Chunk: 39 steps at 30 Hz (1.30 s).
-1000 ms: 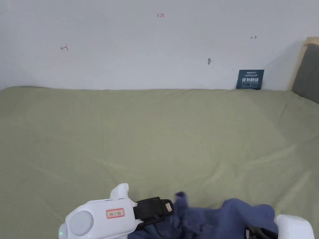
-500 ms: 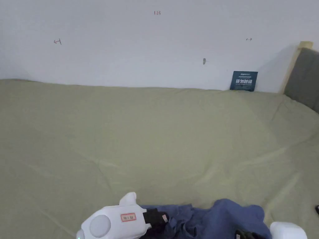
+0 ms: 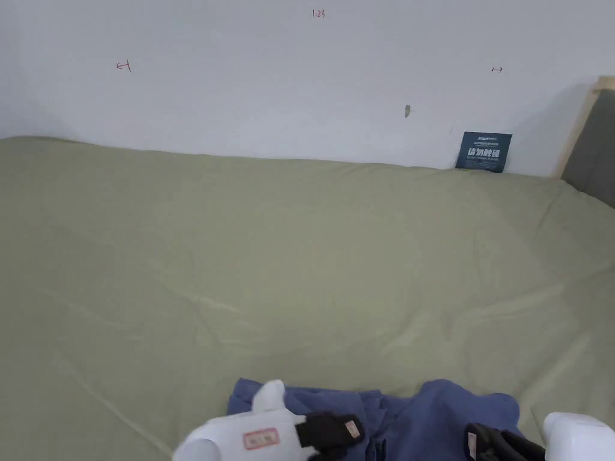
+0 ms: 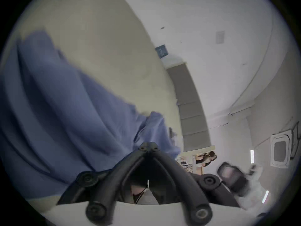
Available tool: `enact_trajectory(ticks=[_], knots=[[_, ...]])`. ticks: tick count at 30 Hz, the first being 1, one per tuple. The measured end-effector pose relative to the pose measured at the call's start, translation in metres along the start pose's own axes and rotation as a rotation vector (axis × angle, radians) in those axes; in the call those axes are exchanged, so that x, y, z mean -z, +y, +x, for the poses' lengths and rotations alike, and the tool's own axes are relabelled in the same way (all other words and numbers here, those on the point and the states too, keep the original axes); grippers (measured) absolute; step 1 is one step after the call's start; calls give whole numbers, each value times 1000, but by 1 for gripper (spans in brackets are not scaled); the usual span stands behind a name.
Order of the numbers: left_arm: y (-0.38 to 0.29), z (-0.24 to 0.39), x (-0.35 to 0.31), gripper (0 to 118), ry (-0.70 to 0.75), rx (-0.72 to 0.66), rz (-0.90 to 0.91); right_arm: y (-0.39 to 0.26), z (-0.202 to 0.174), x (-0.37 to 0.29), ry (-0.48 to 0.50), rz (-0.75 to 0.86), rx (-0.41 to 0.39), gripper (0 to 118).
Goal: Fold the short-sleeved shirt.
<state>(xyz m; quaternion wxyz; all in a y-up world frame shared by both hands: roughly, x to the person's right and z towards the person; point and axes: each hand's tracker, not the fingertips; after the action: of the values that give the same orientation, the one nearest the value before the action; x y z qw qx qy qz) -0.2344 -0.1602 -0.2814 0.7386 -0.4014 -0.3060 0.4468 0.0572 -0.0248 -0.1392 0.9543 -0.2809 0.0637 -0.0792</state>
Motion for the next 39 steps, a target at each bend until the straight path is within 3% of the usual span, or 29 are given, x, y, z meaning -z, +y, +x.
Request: enact_trajectory(ticks=[3,4,6,7,13,15,20,21,22,23,24,25,28,33,39], knots=[[38,-9,-53,2,-58,30,-41,3,1,3,1,0,-7,1],[50,-16,-68,17,-29,30,-62,4,2,4,2,3,-5,1],[62,-30,-94,60,92,25,-40,7,4,5,8,7,5,1],[66,-40,-101,71,140,10,-32,8,5,5,9,9,7,1],[58,-93,-98,69,210,-236,-140,13,15,2,-7,13,32,1],[50,-98,-90,70,76,-224,-107,14,17,0,-5,14,39,1],[44,-99,-67,70,26,-268,-50,12,18,-2,-3,18,40,1],[45,-96,-67,65,37,-248,-60,11,17,0,-2,12,40,1],[42,-96,-67,31,105,-223,-48,9,17,2,-2,0,37,1],[40,-92,-66,10,208,-183,-47,7,15,3,-3,-10,32,1],[39,-94,-69,10,245,-162,-37,6,14,3,-3,-15,28,1],[38,-93,-70,10,164,-188,-47,4,13,3,-2,-19,24,1],[42,-82,-81,10,164,-156,-32,1,9,4,14,-30,15,1],[65,-55,-135,10,357,-44,-30,2,4,10,11,-46,-18,1],[89,-18,-237,10,712,116,99,4,-3,20,24,-50,-36,1]])
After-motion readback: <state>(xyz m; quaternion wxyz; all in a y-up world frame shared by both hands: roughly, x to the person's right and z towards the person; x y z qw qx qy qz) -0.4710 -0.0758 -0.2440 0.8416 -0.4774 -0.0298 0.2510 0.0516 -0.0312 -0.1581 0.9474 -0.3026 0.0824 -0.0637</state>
